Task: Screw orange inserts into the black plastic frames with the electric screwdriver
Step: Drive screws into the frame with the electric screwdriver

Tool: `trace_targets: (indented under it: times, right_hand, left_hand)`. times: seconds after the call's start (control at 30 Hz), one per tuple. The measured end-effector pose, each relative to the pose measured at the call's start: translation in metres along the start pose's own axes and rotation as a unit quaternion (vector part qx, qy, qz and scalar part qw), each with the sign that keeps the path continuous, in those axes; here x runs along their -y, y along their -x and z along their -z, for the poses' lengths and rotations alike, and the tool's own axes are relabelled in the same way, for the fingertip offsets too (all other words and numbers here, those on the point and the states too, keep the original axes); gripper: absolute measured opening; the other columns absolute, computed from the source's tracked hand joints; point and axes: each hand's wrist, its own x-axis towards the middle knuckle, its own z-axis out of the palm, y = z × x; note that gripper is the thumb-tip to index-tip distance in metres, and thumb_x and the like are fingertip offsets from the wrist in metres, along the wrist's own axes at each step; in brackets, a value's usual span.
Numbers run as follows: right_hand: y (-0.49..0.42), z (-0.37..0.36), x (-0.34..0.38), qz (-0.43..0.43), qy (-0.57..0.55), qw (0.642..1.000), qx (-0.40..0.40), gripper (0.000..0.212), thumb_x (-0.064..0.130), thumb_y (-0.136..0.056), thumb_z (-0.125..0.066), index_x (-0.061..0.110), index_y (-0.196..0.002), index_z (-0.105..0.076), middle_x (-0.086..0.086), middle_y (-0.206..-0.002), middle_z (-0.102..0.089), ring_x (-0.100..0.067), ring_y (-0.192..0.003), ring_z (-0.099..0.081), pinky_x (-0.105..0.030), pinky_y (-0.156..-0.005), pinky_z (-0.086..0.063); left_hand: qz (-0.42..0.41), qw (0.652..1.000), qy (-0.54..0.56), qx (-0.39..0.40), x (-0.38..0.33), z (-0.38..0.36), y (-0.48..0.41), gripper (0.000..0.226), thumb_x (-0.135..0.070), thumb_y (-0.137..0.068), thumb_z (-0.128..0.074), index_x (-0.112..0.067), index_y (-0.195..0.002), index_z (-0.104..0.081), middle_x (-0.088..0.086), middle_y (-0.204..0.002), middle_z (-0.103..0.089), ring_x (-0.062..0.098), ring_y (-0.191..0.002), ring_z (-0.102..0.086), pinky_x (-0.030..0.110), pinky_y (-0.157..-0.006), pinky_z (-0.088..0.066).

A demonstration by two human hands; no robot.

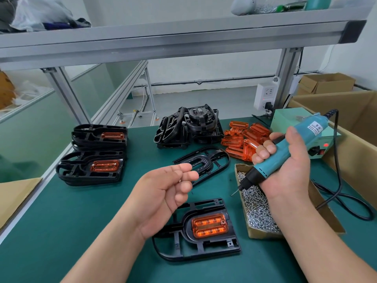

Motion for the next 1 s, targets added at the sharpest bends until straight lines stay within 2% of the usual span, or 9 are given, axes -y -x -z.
trace_targets:
  times: [0.17,0.27,0.37,0.47,0.57,0.67,0.77,1.0]
  right_hand:
    - [0.002,-0.003,0.001,0.001,-0.006,1.000,0.003,0.030,0.042,-0.101,-0.066,0.016,-0.086,-0.065,0.001,-0.071,-0.048,-0.013,-0.061,-0.047,-0.025,-0.059,-0.043]
    - [0.005,-0.005,0.002,0.002,-0.011,1.000,0.014,0.030,0.042,-0.102,-0.065,0.016,-0.087,-0.065,0.002,-0.071,-0.048,-0.013,-0.061,-0.047,-0.025,-0.059,-0.043]
    - [0.008,-0.010,0.002,0.001,-0.012,0.999,0.033,0.031,0.042,-0.103,-0.062,0.016,-0.087,-0.065,0.002,-0.070,-0.047,-0.013,-0.060,-0.046,-0.025,-0.058,-0.042]
    - [0.012,-0.014,0.000,0.001,-0.010,0.998,0.057,0.031,0.043,-0.103,-0.061,0.016,-0.089,-0.064,0.002,-0.069,-0.047,-0.013,-0.060,-0.045,-0.026,-0.058,-0.042]
    - [0.017,-0.016,-0.002,-0.004,-0.011,0.997,0.075,0.031,0.044,-0.103,-0.059,0.017,-0.088,-0.063,0.003,-0.068,-0.048,-0.013,-0.058,-0.046,-0.025,-0.058,-0.043]
    - [0.022,-0.020,-0.005,-0.012,-0.011,0.996,0.088,0.032,0.045,-0.103,-0.058,0.017,-0.088,-0.062,0.003,-0.068,-0.047,-0.013,-0.058,-0.045,-0.025,-0.058,-0.042]
    - [0.026,-0.022,-0.005,-0.006,-0.016,0.996,0.093,0.033,0.046,-0.102,-0.058,0.016,-0.089,-0.062,0.003,-0.068,-0.046,-0.012,-0.059,-0.044,-0.025,-0.058,-0.042]
    - [0.028,-0.029,0.005,0.024,-0.062,0.994,0.091,0.035,0.049,-0.106,-0.056,0.017,-0.093,-0.061,0.006,-0.070,-0.045,-0.009,-0.061,-0.044,-0.023,-0.060,-0.043]
  left_hand:
    - [-0.030,0.993,-0.114,0.003,0.002,-0.001,0.003,0.016,-0.002,-0.109,-0.040,-0.003,-0.121,-0.051,0.018,-0.087,-0.068,0.016,-0.057,-0.051,0.022,-0.045,-0.038]
    - [-0.025,0.986,-0.162,0.032,0.005,-0.001,0.004,0.009,-0.011,-0.110,-0.049,-0.005,-0.111,-0.055,0.017,-0.088,-0.068,0.014,-0.058,-0.049,0.021,-0.046,-0.038]
    - [-0.026,0.977,-0.204,0.060,0.007,-0.001,0.005,0.011,-0.018,-0.104,-0.065,-0.008,-0.099,-0.069,0.014,-0.088,-0.066,0.011,-0.059,-0.046,0.018,-0.047,-0.037]
    - [-0.040,0.966,-0.249,0.061,0.009,-0.004,0.007,0.014,-0.026,-0.093,-0.079,-0.012,-0.092,-0.077,0.008,-0.081,-0.055,0.010,-0.060,-0.037,0.018,-0.050,-0.032]
    - [-0.045,0.953,-0.294,0.059,0.012,-0.004,0.007,0.024,-0.033,-0.084,-0.081,-0.011,-0.093,-0.079,0.007,-0.081,-0.048,0.012,-0.061,-0.033,0.020,-0.053,-0.030]
    - [-0.029,0.950,-0.303,0.072,0.013,-0.003,0.008,0.015,-0.023,-0.090,-0.081,-0.010,-0.097,-0.081,0.004,-0.078,-0.062,0.012,-0.061,-0.041,0.019,-0.053,-0.037]
    - [-0.005,0.951,-0.299,0.078,0.015,-0.004,0.009,0.009,-0.008,-0.094,-0.075,-0.011,-0.100,-0.082,0.009,-0.087,-0.073,0.012,-0.063,-0.047,0.020,-0.054,-0.041]
    - [0.044,0.964,-0.245,0.092,0.023,-0.010,0.009,0.012,0.000,-0.094,-0.069,-0.002,-0.105,-0.075,0.017,-0.095,-0.075,0.011,-0.061,-0.047,0.019,-0.049,-0.036]
